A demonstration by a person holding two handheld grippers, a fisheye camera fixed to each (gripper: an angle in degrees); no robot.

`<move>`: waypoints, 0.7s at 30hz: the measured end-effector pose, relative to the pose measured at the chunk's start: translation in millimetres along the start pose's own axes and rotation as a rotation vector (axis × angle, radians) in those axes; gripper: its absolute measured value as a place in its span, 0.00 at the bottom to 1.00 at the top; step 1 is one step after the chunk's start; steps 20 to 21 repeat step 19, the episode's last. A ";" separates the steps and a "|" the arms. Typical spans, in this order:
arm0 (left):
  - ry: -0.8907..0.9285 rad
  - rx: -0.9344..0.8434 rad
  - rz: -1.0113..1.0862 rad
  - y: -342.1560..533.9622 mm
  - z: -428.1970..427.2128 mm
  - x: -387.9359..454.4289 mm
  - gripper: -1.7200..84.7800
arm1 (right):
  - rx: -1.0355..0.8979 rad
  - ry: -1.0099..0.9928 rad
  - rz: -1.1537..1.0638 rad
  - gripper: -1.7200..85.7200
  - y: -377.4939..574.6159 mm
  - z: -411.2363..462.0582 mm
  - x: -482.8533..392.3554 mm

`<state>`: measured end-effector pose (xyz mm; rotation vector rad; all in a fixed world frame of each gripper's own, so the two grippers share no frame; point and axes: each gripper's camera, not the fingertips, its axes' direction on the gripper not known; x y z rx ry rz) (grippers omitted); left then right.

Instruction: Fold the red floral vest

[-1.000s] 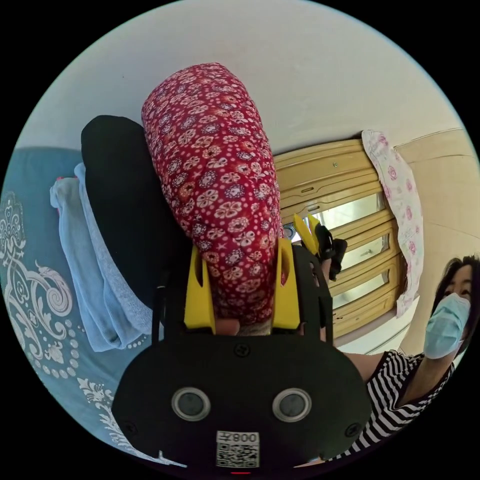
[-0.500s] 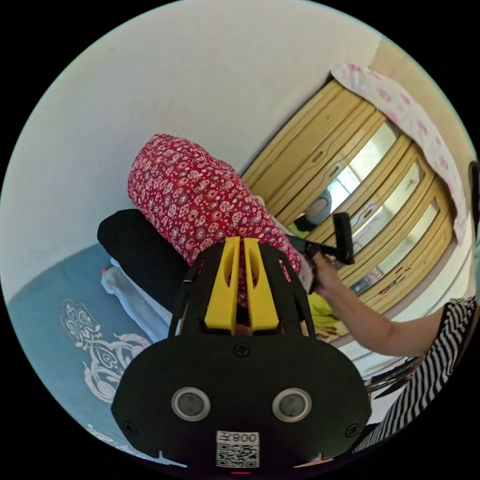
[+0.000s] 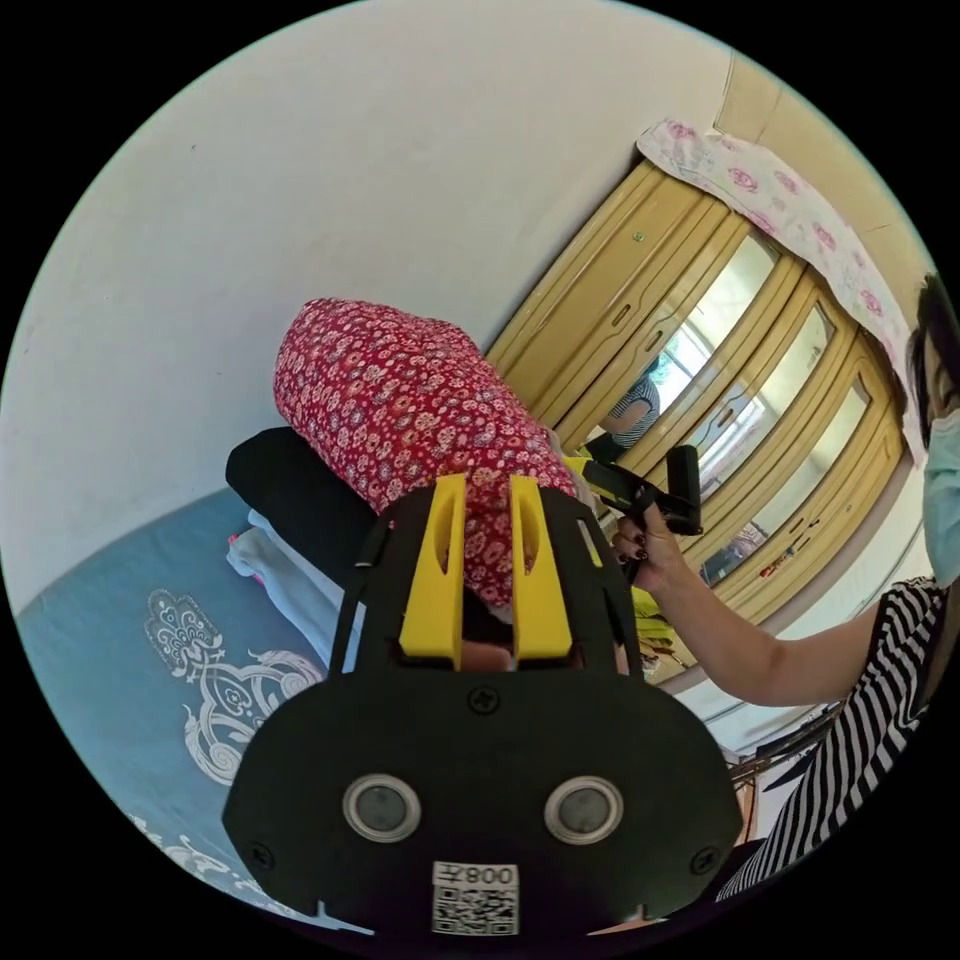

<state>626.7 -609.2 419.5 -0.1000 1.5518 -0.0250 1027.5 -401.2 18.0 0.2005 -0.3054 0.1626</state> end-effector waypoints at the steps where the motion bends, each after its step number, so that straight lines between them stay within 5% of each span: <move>1: 0.026 0.015 0.011 3.6 -6.7 2.9 0.11 | 0.010 0.014 0.002 0.04 8.0 -12.0 -0.1; 8: 0.003 -0.110 0.010 72.1 -35.7 11.3 0.12 | -0.037 0.558 0.215 0.13 79.9 -76.1 32.3; 13: 0.049 -0.288 -0.151 133.5 -34.2 -5.5 0.12 | -0.129 0.702 0.345 0.15 90.4 -73.9 66.7; 21: 0.072 -0.290 -0.244 170.6 -41.4 -12.4 0.12 | -0.143 0.849 0.374 0.14 78.9 -55.7 81.4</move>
